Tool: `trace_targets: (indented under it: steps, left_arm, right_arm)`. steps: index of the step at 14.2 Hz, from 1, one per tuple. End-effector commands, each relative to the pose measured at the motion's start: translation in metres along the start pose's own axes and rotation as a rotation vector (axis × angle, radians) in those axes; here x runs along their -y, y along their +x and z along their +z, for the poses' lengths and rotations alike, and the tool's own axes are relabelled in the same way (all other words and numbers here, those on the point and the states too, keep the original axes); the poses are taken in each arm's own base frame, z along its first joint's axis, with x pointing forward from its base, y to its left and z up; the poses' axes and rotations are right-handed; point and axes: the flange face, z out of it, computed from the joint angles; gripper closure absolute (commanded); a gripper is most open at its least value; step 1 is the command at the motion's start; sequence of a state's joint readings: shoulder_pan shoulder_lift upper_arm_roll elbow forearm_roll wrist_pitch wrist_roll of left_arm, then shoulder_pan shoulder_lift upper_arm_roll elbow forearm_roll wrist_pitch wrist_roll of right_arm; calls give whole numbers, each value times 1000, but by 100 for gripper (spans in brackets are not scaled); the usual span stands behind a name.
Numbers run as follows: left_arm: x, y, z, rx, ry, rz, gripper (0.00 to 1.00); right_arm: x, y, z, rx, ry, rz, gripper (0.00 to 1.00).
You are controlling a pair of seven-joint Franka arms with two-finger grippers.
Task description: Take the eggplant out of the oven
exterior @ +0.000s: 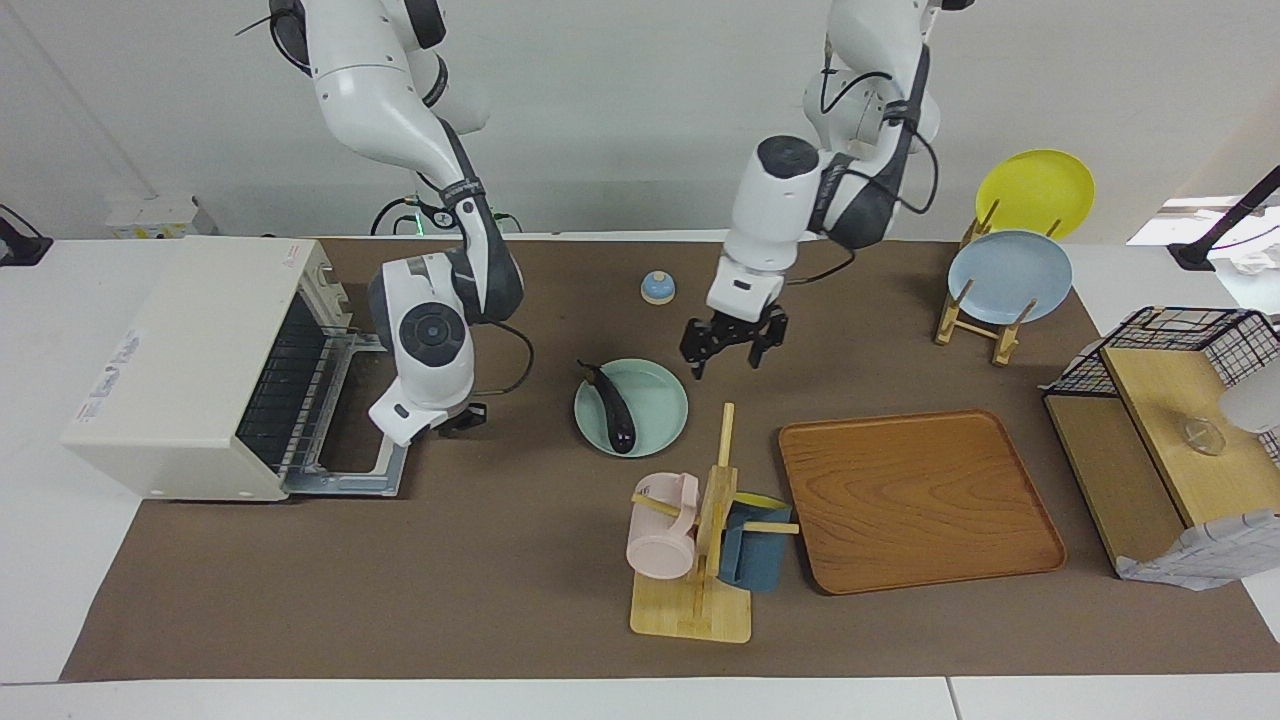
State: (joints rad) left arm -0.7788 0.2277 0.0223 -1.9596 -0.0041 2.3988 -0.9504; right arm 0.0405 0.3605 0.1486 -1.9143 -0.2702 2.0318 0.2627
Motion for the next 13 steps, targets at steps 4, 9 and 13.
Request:
trace_targets:
  steps: [4,9,13]
  left_arm:
    - [-76,-6,64,-14,-18,-15,3]
    - [-76,-8,69,-32,-52,-7,33]
    - [-68,-13,81,-25,-40,-4,33]
  right_arm:
    - [-14,-14,-27,14,-135,-172,97]
    - [-83,-48,-94,41,-145,-275,96]
    - [-157,-67,-89,88,-79,-298,94]
